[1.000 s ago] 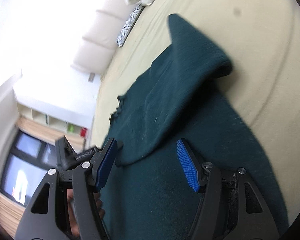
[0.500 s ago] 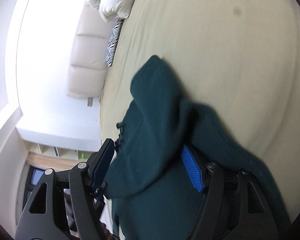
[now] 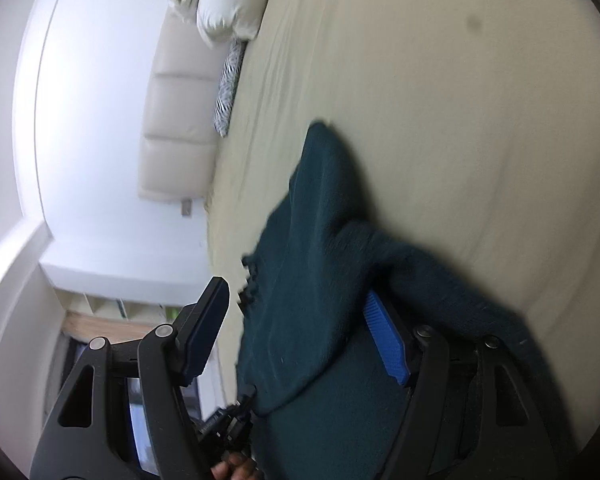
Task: Fold small clothes
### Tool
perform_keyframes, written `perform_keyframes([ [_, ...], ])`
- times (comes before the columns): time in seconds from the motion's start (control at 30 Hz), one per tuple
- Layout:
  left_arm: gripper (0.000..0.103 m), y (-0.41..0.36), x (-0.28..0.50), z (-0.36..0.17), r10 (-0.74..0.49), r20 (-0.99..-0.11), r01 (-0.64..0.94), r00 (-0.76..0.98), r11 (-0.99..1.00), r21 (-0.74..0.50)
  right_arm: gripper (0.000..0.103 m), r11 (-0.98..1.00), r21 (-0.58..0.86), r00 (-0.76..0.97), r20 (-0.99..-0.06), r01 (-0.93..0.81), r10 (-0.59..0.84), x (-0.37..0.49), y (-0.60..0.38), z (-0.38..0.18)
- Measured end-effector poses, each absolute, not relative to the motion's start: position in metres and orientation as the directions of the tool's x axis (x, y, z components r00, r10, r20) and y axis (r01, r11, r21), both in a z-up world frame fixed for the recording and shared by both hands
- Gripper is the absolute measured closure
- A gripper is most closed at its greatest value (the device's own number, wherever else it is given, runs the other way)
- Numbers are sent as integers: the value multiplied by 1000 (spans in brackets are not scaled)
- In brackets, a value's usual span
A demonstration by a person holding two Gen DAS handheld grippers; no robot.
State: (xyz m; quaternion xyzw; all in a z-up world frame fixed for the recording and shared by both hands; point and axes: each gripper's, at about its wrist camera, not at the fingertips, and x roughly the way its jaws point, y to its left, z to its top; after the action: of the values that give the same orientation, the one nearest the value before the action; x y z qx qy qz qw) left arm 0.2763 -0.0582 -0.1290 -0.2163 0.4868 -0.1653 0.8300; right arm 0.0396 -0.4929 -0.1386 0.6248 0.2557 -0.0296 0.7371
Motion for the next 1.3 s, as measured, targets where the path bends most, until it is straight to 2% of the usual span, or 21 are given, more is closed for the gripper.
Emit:
perform_keyframes([
  [0.23,94,-61,273,-130,-486,-738,61,468,851,-522,35,183,925,906,-368,333,208,60,-513,-137],
  [0.37,94,-63,273,-134,-491,-737,57,464,847,-529,43,91,952,939,-305,294,159,49,-527,-147],
  [0.53,94,-60,268,-137,-509,-726,58,461,834,-548,57,85,965,960,-256,248,113,31,-531,-155],
  [0.6,94,-59,267,-139,-511,-725,58,462,833,-550,58,87,967,963,-250,241,106,29,-532,-157],
  [0.73,91,-59,269,-140,-508,-728,48,460,833,-551,55,116,956,952,-283,270,119,27,-527,-150],
  [0.8,91,-59,269,-139,-517,-725,60,454,830,-554,54,126,941,933,-331,314,139,12,-519,-146],
  [0.87,90,-59,269,-138,-518,-731,59,444,831,-553,47,136,926,919,-369,351,138,-3,-515,-134],
  [1.0,76,-53,259,-113,-417,-761,12,497,880,-474,47,285,891,913,-396,355,101,-12,-522,-86],
  [1.03,68,-53,253,-100,-380,-746,15,547,895,-446,46,321,883,913,-393,343,105,-6,-524,-75],
  [1.07,66,-54,250,-92,-378,-729,31,571,897,-441,46,355,879,917,-380,318,121,6,-528,-65],
  [1.17,65,-80,246,-78,-421,-693,161,585,898,-410,44,413,872,897,-379,264,227,50,-532,-52],
  [1.23,65,-99,253,-90,-424,-717,203,554,903,-378,44,437,870,865,-388,230,317,85,-532,-58],
  [1.3,66,-107,264,-110,-400,-762,190,509,916,-353,44,442,847,827,-457,294,327,103,-535,-78],
])
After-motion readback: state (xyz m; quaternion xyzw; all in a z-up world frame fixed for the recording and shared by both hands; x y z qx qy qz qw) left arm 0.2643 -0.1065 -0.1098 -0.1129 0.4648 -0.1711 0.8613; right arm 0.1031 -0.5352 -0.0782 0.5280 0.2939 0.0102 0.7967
